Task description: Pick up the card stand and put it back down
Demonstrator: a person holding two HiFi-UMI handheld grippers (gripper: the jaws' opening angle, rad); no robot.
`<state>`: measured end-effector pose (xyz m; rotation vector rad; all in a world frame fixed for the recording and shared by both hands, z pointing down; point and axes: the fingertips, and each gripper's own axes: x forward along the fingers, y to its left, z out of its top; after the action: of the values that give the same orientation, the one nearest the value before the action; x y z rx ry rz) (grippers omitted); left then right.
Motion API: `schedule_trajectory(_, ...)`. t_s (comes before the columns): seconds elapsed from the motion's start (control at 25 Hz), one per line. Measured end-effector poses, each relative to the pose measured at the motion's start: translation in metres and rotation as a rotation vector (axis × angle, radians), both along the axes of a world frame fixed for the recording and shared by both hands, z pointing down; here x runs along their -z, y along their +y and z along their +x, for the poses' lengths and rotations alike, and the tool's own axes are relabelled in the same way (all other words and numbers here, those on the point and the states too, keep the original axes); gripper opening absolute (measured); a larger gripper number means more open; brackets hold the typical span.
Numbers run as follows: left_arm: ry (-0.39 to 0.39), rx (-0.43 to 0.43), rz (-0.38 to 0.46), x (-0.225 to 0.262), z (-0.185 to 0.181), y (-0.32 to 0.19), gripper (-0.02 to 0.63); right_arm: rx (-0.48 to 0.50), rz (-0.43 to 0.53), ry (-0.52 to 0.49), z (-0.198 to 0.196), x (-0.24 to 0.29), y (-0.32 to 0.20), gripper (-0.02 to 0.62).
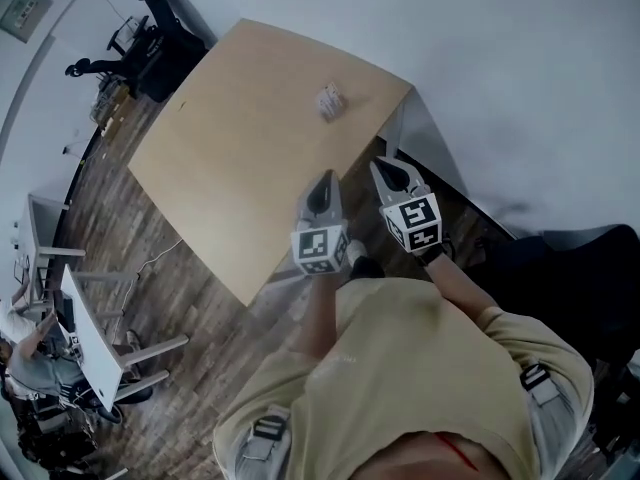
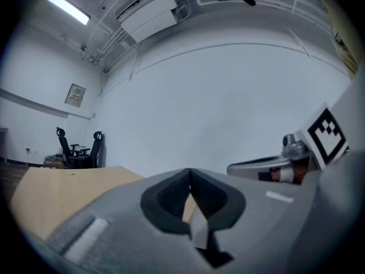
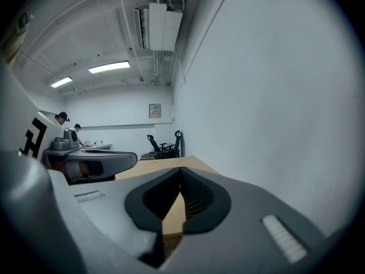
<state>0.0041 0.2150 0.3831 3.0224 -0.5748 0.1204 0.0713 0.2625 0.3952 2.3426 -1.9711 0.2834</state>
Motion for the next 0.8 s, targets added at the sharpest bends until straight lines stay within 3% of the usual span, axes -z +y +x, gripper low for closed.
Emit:
schedule_trajectory(0.2,0.033,-0.074,-0.01,0.02,0.023,-0.063,0.003,-0.093,-0.009,0.031,0.024,0.022,-0.052,0.003)
schedule_trajectory(0.4,0.018,-0.143,-0.042,0.006,0.033,-0.097,0.003,-0.141,-0.045,0.025,0.031,0.013,-0.089,0.003)
schedule_trajectory(0.64,-0.034,-0.113,-0.134,-0.035,0.032,-0.145,0.003,-0.12,-0.106,-0.003,0.028,-0.011,-0.125,0.003)
schedule_trajectory(0.8,-0.073,-0.09,-0.158,-0.054,0.043,-0.162,0.003,-0.112,-0.126,-0.032,0.048,-0.028,-0.137,0.003)
